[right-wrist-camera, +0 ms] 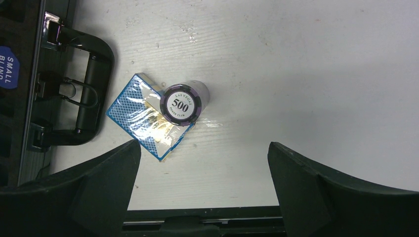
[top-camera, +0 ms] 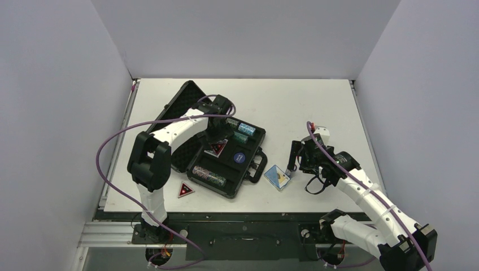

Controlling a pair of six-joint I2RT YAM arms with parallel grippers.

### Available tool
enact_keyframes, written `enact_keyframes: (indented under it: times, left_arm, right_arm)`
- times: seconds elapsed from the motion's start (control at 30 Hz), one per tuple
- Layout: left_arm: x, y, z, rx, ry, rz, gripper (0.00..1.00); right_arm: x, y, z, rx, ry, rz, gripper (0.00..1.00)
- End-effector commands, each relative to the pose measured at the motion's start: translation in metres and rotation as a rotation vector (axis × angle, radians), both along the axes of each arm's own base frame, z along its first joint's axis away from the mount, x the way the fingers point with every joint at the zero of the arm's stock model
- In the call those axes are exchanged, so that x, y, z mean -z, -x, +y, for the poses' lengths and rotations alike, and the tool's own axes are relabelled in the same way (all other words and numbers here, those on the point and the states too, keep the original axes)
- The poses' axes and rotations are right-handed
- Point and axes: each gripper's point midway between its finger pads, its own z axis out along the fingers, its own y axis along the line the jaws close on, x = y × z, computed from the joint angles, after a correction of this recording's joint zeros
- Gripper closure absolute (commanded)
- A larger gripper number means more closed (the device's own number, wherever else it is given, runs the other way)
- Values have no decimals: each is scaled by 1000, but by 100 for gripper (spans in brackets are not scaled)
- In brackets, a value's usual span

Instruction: Pack up texas hold em set

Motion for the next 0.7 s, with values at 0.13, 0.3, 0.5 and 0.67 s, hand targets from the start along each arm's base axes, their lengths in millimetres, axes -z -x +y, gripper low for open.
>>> enact_keyframes:
  times: [0.13, 0.3, 0.5, 0.67]
  left_arm:
    - [-52, -21, -8, 4, 57, -167, 15]
    - [-77, -18, -1, 49, 52, -243, 12]
    - [-109, 0, 15, 121, 66, -356, 12]
    - [-117, 25, 42, 167, 11, -405, 12]
  right_arm:
    - [-16, -11, 0, 12, -1, -51, 4]
    - [-19, -11, -1, 17, 1, -55, 4]
    - [-21, -12, 0, 12, -4, -62, 4]
    - [-23, -12, 15, -81, -46, -66, 3]
